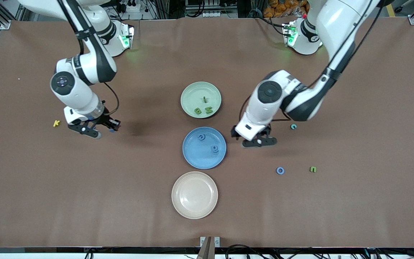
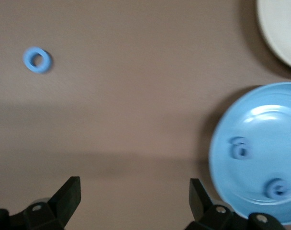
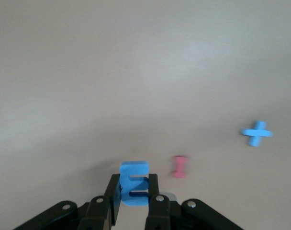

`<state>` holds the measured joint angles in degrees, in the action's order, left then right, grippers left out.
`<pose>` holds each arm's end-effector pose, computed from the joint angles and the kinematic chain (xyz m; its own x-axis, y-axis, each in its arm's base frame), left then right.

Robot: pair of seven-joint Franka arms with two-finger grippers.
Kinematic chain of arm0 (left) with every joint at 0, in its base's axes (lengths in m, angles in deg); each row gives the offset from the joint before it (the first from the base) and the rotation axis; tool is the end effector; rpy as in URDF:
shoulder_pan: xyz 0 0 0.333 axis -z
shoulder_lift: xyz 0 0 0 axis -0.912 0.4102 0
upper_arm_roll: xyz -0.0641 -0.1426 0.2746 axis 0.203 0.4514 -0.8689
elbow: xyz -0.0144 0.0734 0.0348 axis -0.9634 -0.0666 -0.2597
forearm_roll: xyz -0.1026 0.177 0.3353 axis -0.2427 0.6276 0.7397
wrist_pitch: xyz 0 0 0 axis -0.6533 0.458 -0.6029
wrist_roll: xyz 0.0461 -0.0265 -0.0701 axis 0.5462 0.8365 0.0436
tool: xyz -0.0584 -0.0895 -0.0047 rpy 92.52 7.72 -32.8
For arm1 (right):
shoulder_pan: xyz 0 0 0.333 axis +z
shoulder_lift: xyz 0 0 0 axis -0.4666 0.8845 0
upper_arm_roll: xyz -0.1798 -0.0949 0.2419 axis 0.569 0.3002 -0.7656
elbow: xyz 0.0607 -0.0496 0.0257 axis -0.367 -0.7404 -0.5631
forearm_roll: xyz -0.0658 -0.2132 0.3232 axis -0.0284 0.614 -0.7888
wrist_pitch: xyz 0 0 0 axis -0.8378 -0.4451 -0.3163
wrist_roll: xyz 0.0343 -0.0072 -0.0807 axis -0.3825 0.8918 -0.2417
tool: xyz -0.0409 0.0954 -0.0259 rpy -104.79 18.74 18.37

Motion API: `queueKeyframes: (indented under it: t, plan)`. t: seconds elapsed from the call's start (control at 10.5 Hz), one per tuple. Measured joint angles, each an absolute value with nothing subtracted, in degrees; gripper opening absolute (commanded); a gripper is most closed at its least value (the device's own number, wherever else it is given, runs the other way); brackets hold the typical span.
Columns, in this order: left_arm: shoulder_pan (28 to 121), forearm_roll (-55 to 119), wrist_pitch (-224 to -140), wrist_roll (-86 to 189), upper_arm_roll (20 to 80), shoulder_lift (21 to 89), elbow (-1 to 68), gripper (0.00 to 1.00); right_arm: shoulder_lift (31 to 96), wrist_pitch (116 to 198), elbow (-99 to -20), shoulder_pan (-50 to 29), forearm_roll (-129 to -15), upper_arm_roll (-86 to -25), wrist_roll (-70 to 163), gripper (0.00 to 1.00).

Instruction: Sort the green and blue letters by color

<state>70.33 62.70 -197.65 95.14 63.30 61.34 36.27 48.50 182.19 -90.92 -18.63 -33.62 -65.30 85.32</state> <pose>0.5572 -0.3573 0.2900 0.9953 0.0707 0.0668 0.0672 -0.9964 0.0521 0.5198 0.1238 0.2948 0.9451 -0.3250 0.0326 -0.3249 -0.9457 -0.0102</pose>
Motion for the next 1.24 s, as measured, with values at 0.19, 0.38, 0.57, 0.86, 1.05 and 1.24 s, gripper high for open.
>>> queueKeyframes:
  t: [0.19,0.38,0.57,0.86,1.05,1.24]
  plan:
    - [65.2,62.7,-197.6,84.8,63.1,61.6,36.8,1.0,52.1,181.8,-84.0,-13.6,-33.9,-66.5,86.2,0.03]
    - [59.5,64.2,-197.6,74.2,62.9,62.0,36.9,1.0,58.4,181.8,-76.0,-8.8,-34.0,-67.1,86.7,0.03]
    - [54.4,67.3,-197.6,68.5,62.9,63.2,37.0,1.0,65.6,181.8,-68.4,-3.8,-34.0,-67.2,87.4,0.03]
    - [50.9,71.1,-199.0,67.3,63.0,64.5,38.4,0.97,74.2,182.0,-58.4,2.6,-33.9,-67.2,89.6,0.03]
    - [49.0,73.7,-200.7,67.3,63.0,64.4,39.9,0.94,76.8,182.0,-54.6,6.1,-33.9,-67.2,89.6,0.15]
    - [47.7,76.1,-201.1,67.2,63.1,64.4,40.7,0.92,77.6,182.0,-53.4,8.5,-33.9,-67.2,89.9,1.0]
